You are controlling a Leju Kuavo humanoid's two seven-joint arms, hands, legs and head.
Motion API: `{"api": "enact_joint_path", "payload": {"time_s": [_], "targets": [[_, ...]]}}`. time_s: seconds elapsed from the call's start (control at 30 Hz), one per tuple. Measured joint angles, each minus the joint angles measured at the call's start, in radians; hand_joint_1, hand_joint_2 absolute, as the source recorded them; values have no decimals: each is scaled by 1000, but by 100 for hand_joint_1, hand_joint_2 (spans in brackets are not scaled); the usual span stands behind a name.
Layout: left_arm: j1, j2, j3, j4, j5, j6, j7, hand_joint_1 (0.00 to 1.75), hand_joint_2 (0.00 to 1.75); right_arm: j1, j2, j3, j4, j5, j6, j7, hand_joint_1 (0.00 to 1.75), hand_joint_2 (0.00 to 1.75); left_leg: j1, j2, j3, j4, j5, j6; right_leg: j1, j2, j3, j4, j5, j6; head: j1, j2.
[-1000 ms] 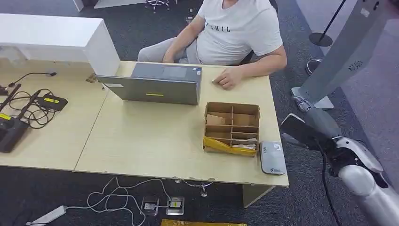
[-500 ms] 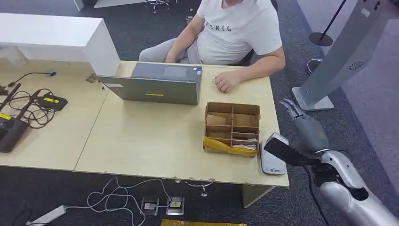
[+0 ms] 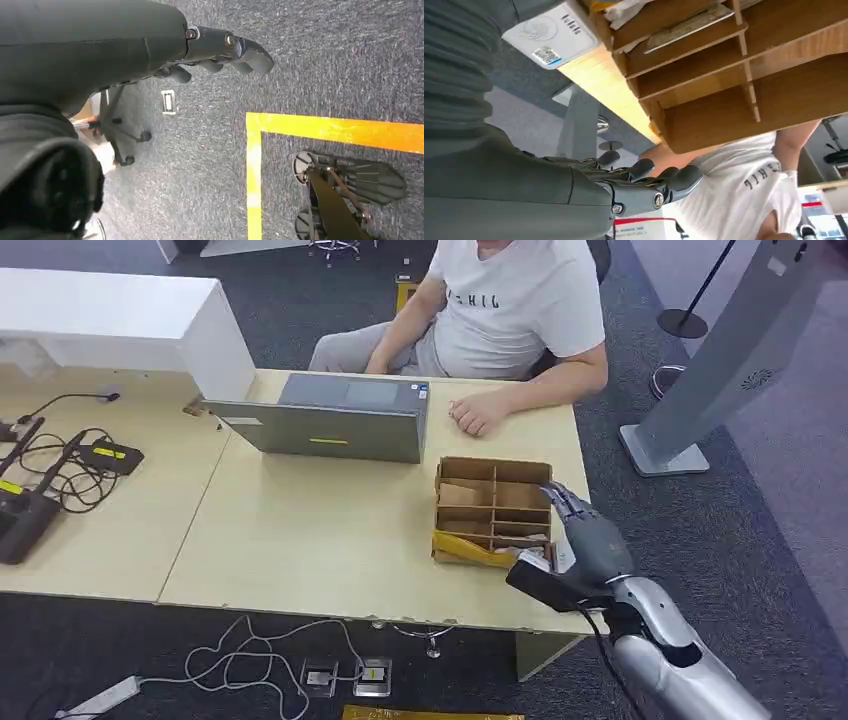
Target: Pass the card to the sensor for recognition and then transmit it.
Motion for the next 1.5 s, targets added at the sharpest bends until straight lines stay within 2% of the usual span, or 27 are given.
{"api": "enact_joint_path", "payload": {"time_s": [0.37, 0.5, 1.3, 1.5], "targets": [[1, -4, 27, 0, 3, 1, 0, 0, 0, -37, 69, 31, 91, 0, -5, -18, 0, 175, 0, 0, 0, 0, 0, 0, 0, 0, 0, 0, 0, 0, 0, 0], [1, -7, 37, 0, 3, 2, 0, 0, 0, -48, 82, 40, 116, 5, -34, -18, 0, 175, 0, 0, 0, 0, 0, 0, 0, 0, 0, 0, 0, 0, 0, 0], [1, -6, 43, 0, 3, 0, 0, 0, 0, -81, 103, 56, 180, 53, -36, -19, 0, 175, 0, 0, 0, 0, 0, 0, 0, 0, 0, 0, 0, 0, 0, 0], [1, -6, 43, 0, 4, 0, 0, 0, 0, -83, 106, 63, 189, 54, -5, -19, 0, 175, 0, 0, 0, 0, 0, 0, 0, 0, 0, 0, 0, 0, 0, 0]]}}
